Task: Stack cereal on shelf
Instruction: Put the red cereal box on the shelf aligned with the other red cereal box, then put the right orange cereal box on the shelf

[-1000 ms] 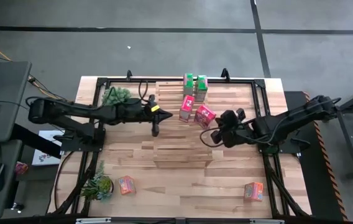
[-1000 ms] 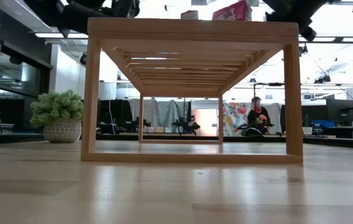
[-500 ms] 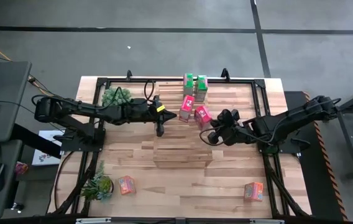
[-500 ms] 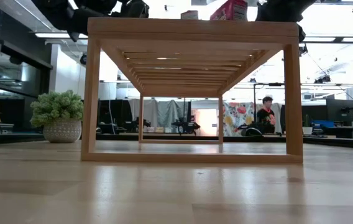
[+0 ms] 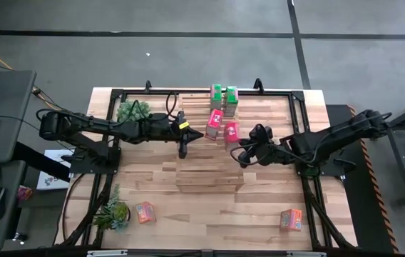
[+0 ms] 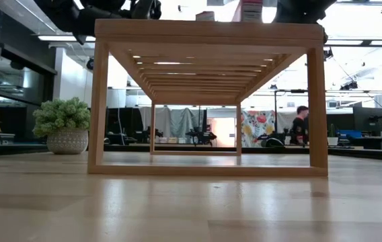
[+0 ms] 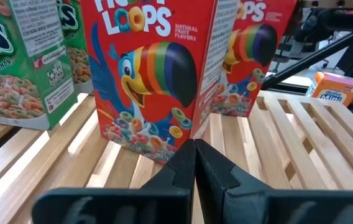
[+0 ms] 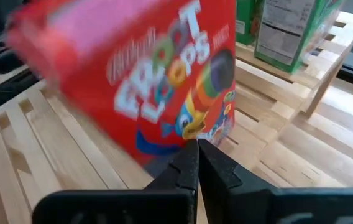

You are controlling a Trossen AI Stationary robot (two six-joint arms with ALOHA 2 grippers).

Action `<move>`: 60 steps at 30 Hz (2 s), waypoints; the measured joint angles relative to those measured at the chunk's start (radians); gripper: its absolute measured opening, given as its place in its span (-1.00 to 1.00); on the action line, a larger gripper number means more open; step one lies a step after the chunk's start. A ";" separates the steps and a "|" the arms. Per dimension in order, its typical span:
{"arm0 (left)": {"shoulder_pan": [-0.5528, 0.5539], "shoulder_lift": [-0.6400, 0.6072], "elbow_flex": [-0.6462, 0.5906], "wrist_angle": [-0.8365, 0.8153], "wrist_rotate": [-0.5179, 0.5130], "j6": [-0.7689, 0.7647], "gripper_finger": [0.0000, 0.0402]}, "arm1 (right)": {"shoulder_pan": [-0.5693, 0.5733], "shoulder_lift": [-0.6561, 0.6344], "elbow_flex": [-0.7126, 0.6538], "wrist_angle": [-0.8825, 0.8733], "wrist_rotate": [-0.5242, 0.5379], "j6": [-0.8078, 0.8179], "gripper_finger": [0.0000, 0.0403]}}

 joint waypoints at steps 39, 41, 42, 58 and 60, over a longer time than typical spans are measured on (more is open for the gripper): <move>0.002 -0.191 -0.027 -0.079 -0.005 0.115 -1.00 | -0.132 0.063 0.001 0.115 -0.241 -0.346 -1.00; 0.002 -0.192 -0.027 -0.083 -0.005 0.115 -1.00 | -0.144 0.063 0.001 0.116 -0.271 -0.344 -1.00; 0.002 -0.192 -0.027 -0.089 -0.005 0.115 -1.00 | -0.146 0.058 0.001 0.115 -0.294 -0.339 -1.00; 0.003 -0.461 -0.140 -0.066 0.052 0.103 -1.00 | 0.223 -0.160 0.156 -0.650 -0.720 0.794 -0.99; 0.003 -0.473 -0.143 -0.068 0.053 0.080 -1.00 | 0.237 -0.157 0.154 -0.772 -0.838 0.938 -0.94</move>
